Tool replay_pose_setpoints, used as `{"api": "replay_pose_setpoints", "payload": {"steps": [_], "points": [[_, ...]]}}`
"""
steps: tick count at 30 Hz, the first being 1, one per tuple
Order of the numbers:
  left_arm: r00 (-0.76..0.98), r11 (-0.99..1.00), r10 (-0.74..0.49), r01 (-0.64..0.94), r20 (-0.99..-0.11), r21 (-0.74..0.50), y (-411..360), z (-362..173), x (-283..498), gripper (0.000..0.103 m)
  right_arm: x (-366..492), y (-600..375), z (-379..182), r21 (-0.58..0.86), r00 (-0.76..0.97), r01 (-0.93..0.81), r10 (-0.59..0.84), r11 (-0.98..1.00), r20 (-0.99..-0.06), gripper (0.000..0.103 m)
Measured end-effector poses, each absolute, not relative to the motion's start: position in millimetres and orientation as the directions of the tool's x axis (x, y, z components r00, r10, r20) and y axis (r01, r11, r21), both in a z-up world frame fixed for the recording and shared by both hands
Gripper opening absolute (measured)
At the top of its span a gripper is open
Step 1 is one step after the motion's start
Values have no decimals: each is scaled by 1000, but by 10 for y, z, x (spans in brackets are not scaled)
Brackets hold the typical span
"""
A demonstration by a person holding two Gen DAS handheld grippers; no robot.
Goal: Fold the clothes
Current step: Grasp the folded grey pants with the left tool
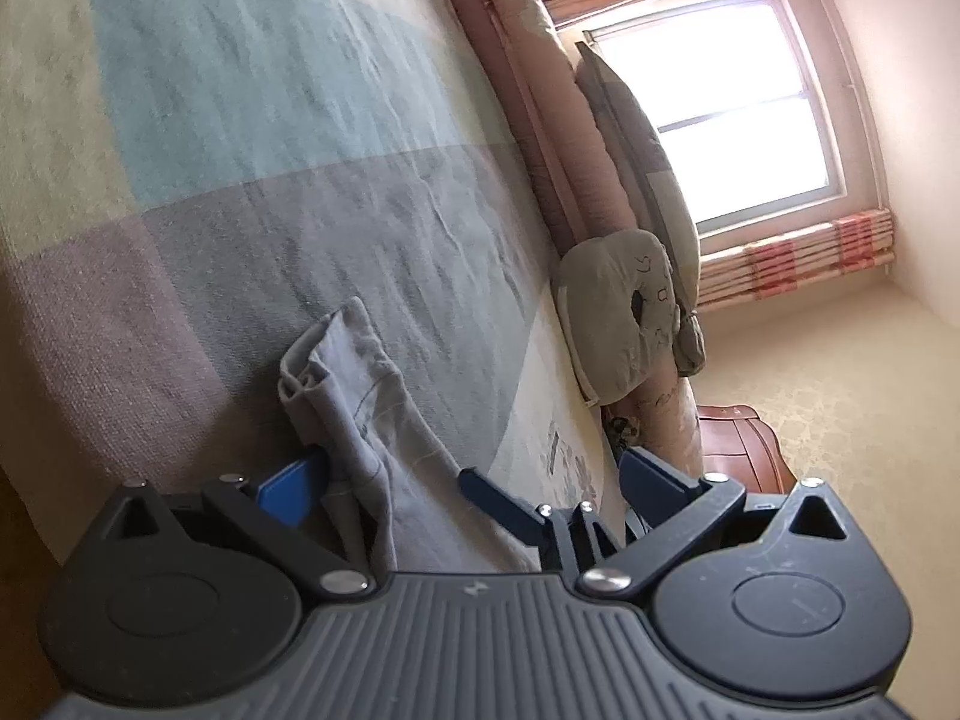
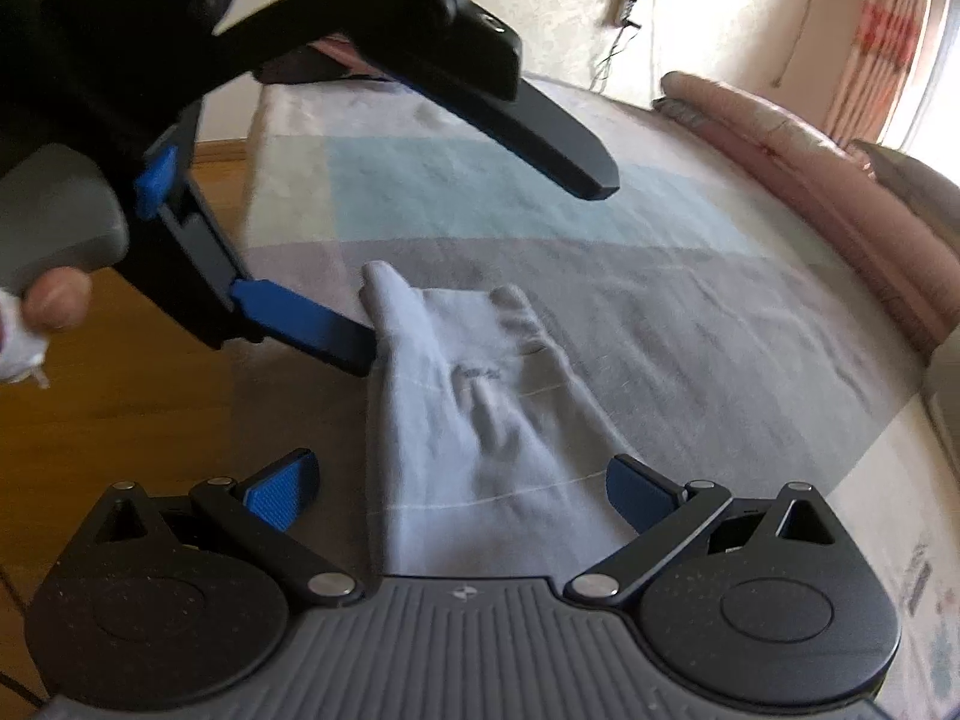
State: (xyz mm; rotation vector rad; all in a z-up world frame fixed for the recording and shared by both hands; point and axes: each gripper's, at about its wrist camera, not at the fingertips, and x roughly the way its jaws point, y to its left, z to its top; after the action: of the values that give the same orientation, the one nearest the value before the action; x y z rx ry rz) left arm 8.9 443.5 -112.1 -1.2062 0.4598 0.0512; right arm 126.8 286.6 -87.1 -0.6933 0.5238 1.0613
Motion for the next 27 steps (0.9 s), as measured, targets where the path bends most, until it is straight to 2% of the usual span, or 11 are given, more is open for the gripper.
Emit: {"api": "replay_pose_setpoints", "payload": {"steps": [3,13,17,21,25,27], "points": [[905,367,-204,-282,-372,-886,4427,-1130,73,102,1278,2871,-891,-324,476,-878,577,352,-663,103],[895,295,-241,-300,-375,-907,4398,-1352,80,102,1318,2803,-765,-331,520,-853,607,403,-601,103],[878,314,-234,-339,-418,-887,4401,-1361,196,102,1345,2798,-753,-321,511,-858,610,401,-606,103],[891,364,-230,-293,-391,-884,4379,-1266,216,102,1380,2718,-721,-289,484,-872,616,395,-622,103],[879,374,-232,-316,-417,-872,4363,-1298,278,102,1411,2608,-655,-265,482,-871,616,414,-623,103],[886,390,-241,-284,-395,-876,4315,-1256,257,102,1433,2520,-617,-251,480,-870,614,425,-626,103]]}}
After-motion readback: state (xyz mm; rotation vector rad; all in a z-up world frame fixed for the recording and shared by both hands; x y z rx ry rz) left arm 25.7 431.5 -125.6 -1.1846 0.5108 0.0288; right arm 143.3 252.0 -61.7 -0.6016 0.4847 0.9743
